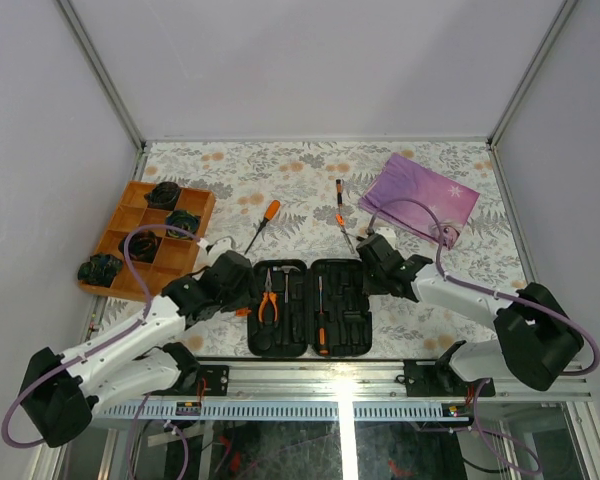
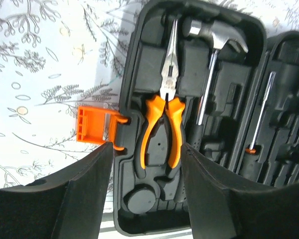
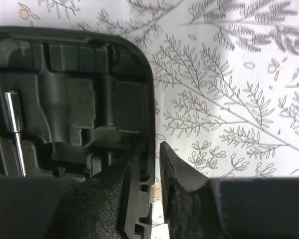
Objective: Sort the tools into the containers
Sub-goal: Adjust the screwdriver in the storage box, then pick up the screwdriver from the center of the board.
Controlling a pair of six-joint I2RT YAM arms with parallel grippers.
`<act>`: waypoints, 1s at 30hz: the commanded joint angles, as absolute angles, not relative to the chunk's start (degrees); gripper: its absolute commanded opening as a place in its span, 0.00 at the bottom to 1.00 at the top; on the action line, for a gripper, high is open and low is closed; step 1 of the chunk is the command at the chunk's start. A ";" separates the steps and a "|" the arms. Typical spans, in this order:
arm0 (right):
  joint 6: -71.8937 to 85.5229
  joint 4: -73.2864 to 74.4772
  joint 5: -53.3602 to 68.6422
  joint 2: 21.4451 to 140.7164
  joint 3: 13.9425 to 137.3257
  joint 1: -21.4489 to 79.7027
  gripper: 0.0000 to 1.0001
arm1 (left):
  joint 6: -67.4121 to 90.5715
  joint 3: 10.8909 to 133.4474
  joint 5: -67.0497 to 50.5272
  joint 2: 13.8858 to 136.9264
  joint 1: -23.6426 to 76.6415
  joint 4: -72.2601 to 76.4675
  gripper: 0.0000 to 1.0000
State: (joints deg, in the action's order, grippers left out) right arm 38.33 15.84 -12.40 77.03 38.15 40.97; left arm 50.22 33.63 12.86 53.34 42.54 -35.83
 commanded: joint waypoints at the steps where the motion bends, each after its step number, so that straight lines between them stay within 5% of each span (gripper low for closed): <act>1: 30.61 14.91 -11.63 76.27 43.54 39.99 0.34 | 47.70 39.06 13.79 55.46 39.34 -34.10 0.56; 20: 28.48 19.86 -8.10 49.98 34.95 39.98 0.54 | 25.03 71.14 10.57 85.94 22.80 -30.14 0.62; 30: 29.53 18.71 -3.42 47.44 31.14 39.95 0.57 | 12.12 85.76 0.54 106.86 17.82 -28.16 0.66</act>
